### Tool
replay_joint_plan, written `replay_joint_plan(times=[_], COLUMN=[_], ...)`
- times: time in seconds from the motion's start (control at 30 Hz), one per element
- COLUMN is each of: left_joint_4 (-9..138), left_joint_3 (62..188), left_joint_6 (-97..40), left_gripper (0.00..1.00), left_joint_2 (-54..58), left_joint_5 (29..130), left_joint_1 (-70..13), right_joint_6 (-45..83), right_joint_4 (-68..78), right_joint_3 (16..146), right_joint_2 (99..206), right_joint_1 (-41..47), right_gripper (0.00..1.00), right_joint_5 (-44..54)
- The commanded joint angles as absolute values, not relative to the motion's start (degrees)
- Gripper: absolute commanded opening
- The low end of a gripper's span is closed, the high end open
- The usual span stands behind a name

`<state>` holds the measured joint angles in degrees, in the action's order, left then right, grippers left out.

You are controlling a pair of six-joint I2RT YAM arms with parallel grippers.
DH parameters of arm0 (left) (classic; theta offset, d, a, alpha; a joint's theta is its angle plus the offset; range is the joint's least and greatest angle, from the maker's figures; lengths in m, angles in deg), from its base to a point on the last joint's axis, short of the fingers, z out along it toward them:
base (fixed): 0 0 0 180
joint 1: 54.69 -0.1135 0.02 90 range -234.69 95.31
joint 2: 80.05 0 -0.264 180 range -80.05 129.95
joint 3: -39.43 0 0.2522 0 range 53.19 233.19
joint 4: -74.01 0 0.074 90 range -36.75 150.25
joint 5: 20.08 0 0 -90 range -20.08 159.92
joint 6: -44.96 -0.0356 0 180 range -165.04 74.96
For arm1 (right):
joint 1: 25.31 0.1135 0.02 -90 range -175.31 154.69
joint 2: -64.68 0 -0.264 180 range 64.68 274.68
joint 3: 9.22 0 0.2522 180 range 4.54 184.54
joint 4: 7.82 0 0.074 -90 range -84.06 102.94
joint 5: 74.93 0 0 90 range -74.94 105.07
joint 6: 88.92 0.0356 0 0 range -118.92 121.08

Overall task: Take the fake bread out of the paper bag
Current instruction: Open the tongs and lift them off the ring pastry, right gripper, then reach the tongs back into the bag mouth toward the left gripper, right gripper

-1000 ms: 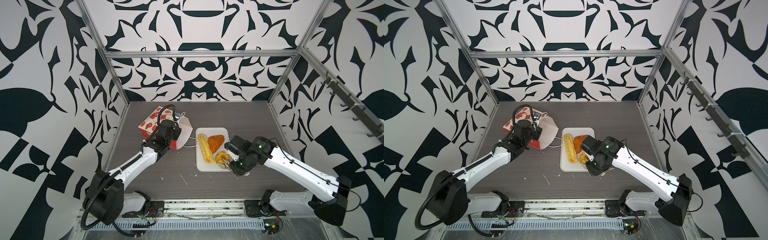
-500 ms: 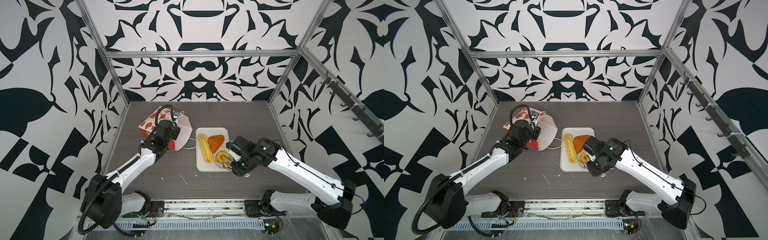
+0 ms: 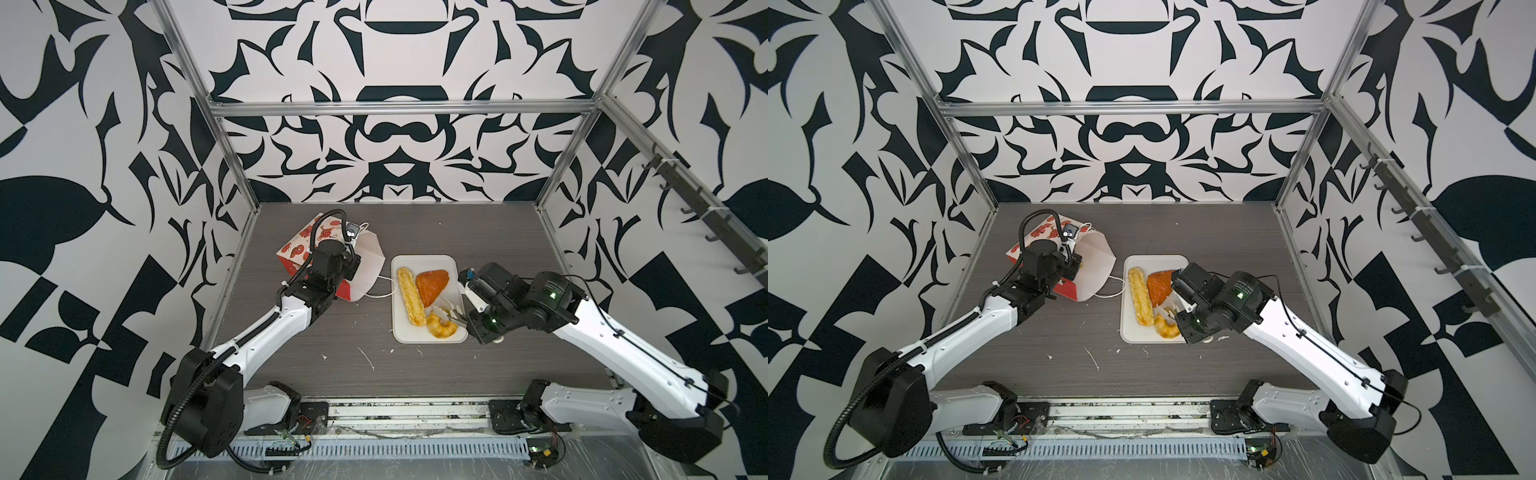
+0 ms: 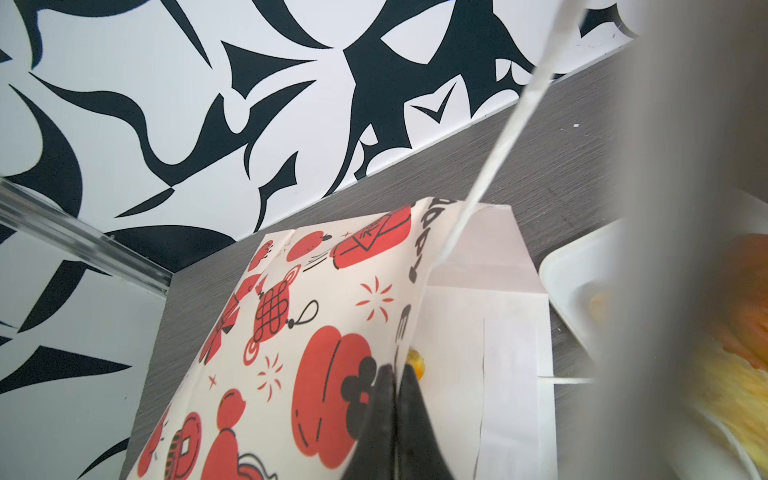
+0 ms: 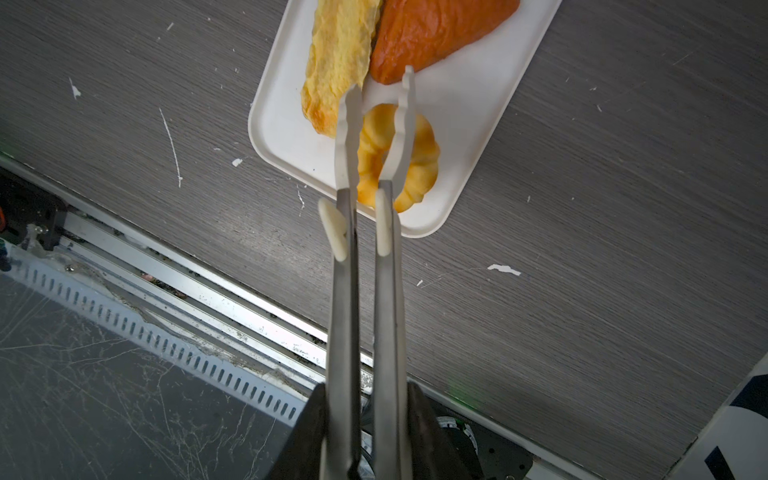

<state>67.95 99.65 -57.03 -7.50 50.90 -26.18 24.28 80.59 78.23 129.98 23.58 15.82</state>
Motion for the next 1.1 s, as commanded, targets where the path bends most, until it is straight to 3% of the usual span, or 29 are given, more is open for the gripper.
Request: replay_joint_plan(times=[0.0, 0.2, 0.63, 1.07], left_joint_4=[68.31, 67.90, 67.12, 66.48], left_joint_3=[100.45, 100.56, 100.95, 101.23], left_joint_6=[-56.38, -56.28, -56.20, -56.55], left_gripper=[0.00, 0.00, 0.00, 0.00], left_joint_2=[-8.30, -8.61, -8.73, -8.67], left_joint_5=[51.78, 51.76, 51.59, 52.03], left_joint_1=[-26.37, -26.38, -26.37, -26.39], right_joint_6=[23.17, 23.23, 24.73, 24.56], right_joint_4=[78.38, 74.56, 68.02, 72.33], right_joint_3=[76.45, 76.17, 68.26, 67.62], right_joint_2=[129.73, 127.35, 125.07, 123.65], right_joint_1=[23.73, 23.74, 23.69, 23.70], right_gripper=[0.32, 0.32, 0.24, 0.23], right_joint_5=[16.33, 16.69, 7.66, 10.98])
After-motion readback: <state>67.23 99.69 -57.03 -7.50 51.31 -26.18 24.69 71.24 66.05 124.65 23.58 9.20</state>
